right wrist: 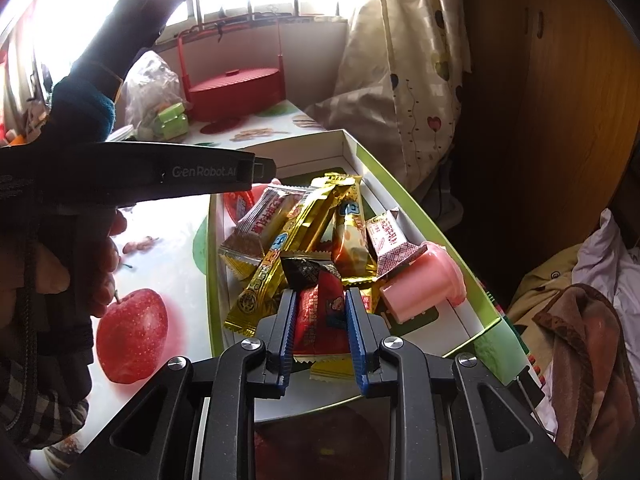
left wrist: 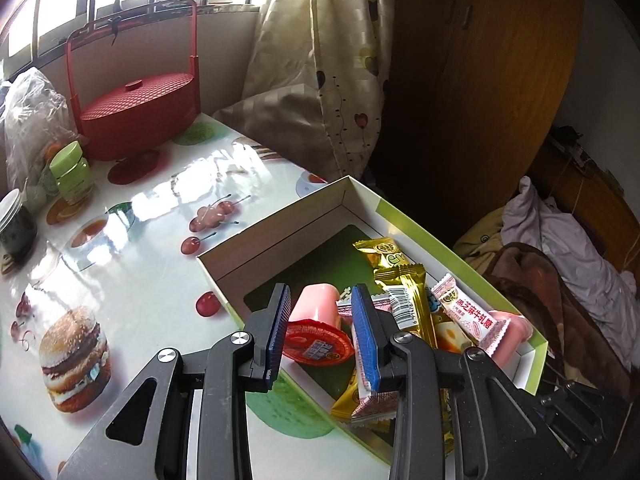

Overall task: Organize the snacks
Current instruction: 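Lower the jelly cup and red candy into the green box, then open both grippers to release the items and withdraw from the box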

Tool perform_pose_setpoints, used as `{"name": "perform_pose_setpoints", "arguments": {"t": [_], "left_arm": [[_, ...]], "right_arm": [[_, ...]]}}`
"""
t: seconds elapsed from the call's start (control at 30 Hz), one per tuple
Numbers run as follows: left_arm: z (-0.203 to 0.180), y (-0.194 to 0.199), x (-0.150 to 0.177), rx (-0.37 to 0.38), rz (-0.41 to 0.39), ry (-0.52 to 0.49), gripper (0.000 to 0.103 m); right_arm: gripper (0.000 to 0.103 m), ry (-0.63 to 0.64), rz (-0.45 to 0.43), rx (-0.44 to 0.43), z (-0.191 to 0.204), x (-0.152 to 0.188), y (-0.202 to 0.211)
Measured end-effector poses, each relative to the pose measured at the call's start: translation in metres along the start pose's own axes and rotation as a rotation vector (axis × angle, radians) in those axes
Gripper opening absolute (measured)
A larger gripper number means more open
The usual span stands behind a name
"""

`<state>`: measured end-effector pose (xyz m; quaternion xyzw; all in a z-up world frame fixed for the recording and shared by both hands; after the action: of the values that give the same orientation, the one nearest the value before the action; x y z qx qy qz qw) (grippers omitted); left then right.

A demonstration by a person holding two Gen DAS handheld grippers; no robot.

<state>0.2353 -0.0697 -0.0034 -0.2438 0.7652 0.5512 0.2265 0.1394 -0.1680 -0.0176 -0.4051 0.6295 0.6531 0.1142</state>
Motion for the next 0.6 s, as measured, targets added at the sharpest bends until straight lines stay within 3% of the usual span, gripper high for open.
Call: {"name": "perform_pose_setpoints", "arguments": {"t": [0.4,0.6], "left_arm": [[0.002,0.005,0.003,-0.013,-0.001,0.014,0.033],[0.001,0.015,0.006,-0.012,-0.014,0.006,0.038]], "right_arm": [[0.028,-0.016,-0.003,-0.014,0.000,0.001,0.000],[0.039,-0.039,-0.009,-0.027,0.000,0.002,0.002]]}}
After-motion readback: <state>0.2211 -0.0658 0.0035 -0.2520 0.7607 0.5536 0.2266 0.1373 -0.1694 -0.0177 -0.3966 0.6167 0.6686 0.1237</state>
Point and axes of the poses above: each gripper's, at about its wrist camera, not at the fingertips, and y roughly against the way its jaws point, z to its left, x to its underside, the point moved 6 cm from there along -y, roughly the way its jaws point, and after that the axes turned 12 degrees about y, right-handed, at the moved point
